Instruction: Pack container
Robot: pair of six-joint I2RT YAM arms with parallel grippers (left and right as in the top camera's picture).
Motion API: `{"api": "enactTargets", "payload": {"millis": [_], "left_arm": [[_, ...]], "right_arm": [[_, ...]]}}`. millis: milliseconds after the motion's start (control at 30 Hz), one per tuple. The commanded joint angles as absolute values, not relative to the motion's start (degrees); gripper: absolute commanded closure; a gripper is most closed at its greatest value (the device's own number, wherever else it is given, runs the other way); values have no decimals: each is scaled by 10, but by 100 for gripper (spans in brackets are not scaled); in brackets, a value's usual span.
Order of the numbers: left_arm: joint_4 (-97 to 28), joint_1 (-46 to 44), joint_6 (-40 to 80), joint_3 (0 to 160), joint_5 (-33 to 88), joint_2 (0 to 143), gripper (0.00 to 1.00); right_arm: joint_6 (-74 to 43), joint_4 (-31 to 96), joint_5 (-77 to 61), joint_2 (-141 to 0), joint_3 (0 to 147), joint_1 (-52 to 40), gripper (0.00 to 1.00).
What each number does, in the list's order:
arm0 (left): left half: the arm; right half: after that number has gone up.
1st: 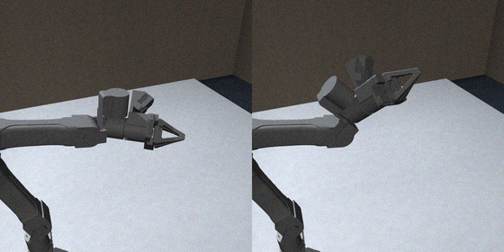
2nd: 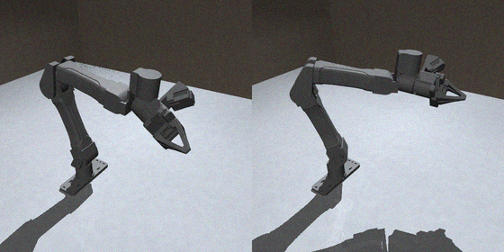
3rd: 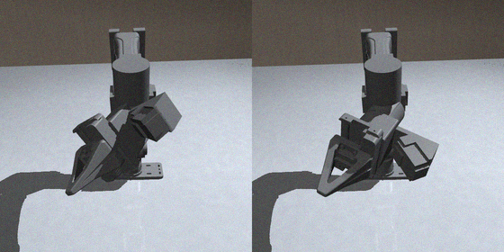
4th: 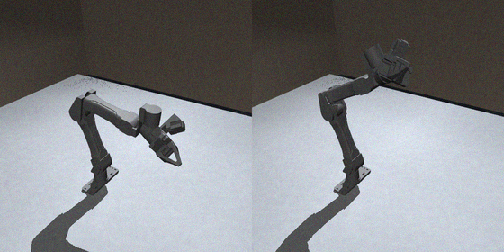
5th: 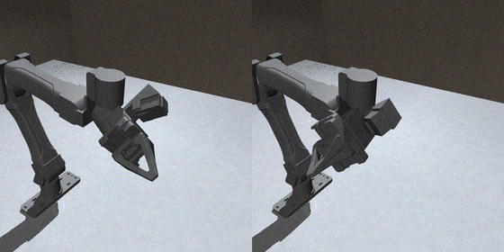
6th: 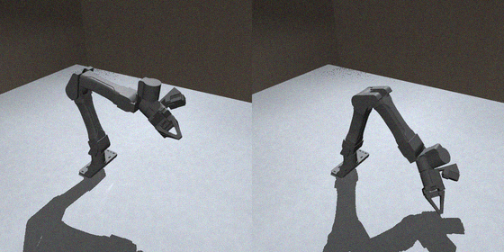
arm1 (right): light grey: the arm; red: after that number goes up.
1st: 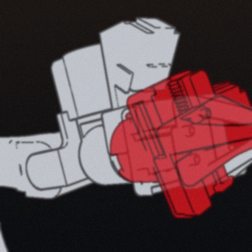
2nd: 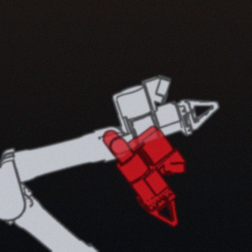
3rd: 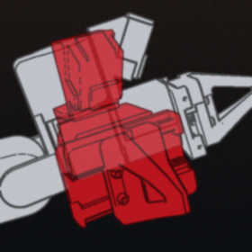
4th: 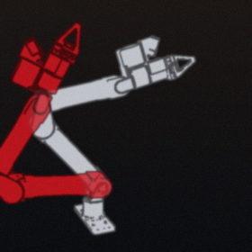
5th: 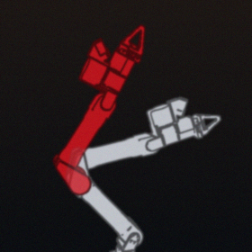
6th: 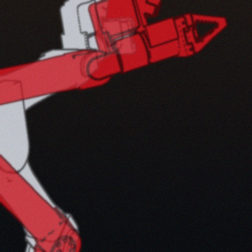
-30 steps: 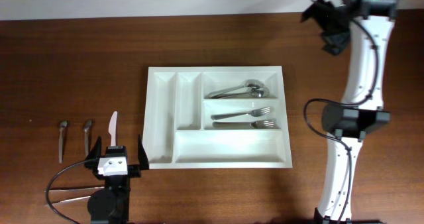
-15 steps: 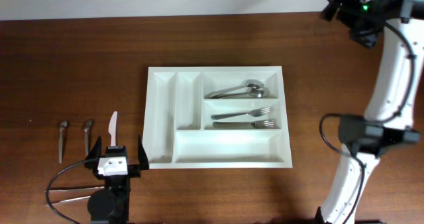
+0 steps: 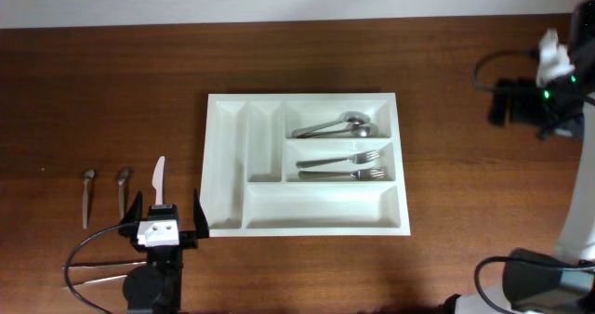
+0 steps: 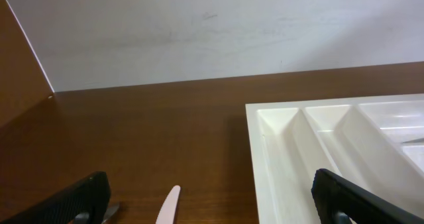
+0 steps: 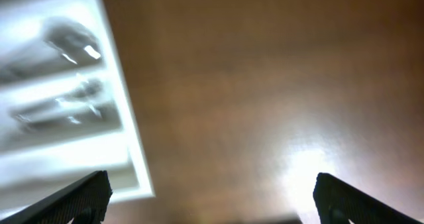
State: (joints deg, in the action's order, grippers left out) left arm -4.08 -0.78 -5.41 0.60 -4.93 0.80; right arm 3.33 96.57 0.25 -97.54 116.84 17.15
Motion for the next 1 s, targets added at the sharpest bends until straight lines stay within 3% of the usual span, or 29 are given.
{"api": "enactTargets", "payload": {"millis": [0, 233, 467, 967], "left_arm": [[-43, -5, -63, 5, -48, 3, 1], [-43, -5, -63, 5, -48, 3, 1], [-43, -5, -63, 5, -48, 3, 1], [-43, -5, -63, 5, -48, 3, 1]], "right_arm": [[78, 946, 39, -953, 1107, 211, 1], [168, 882, 41, -952, 999, 306, 1], [171, 808, 52, -952, 889, 388, 1], [171, 728, 46, -952, 881, 398, 1]]}}
